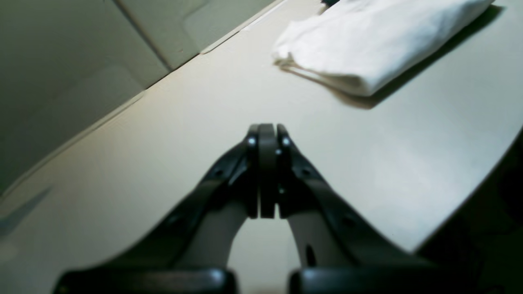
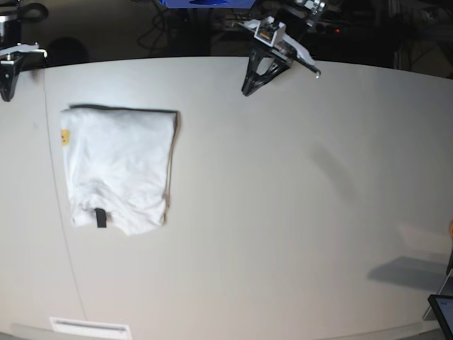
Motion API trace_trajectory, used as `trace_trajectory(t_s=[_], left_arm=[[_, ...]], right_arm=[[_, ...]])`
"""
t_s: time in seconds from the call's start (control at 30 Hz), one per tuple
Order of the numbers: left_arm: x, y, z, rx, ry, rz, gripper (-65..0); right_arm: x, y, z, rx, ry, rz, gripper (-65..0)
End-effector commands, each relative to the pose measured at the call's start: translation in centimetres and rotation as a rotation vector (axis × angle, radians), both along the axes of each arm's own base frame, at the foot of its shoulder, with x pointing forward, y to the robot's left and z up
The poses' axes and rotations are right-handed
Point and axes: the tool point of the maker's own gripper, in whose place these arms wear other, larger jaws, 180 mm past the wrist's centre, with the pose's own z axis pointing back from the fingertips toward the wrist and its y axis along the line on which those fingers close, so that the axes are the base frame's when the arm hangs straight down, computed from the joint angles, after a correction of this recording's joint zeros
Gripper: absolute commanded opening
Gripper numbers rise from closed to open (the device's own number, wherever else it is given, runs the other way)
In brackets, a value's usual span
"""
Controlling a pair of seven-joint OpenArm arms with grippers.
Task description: Fold the T-shirt properly
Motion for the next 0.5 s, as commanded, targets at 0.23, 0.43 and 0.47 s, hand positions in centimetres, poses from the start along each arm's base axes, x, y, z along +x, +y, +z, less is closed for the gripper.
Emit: trace_trajectory(t_s=[0.23, 0.43, 0.47], left_arm=[[-6.4, 3.0, -4.4, 0.015, 0.153, 0.027, -65.0], [-11.3, 3.9, -10.5, 0.037, 0.372, 0.052, -65.0], [-11.5, 4.0, -11.2, 0.037, 0.390, 0.056, -65.0]], right_arm=[[-6.6, 0.4, -3.6, 0.089, 0.135, -0.091, -65.0], [-12.1, 0.8, -9.7, 0.227, 0.284, -0.196, -65.0], [-12.5, 0.3, -10.5, 0.238, 0.303, -0.205, -65.0]])
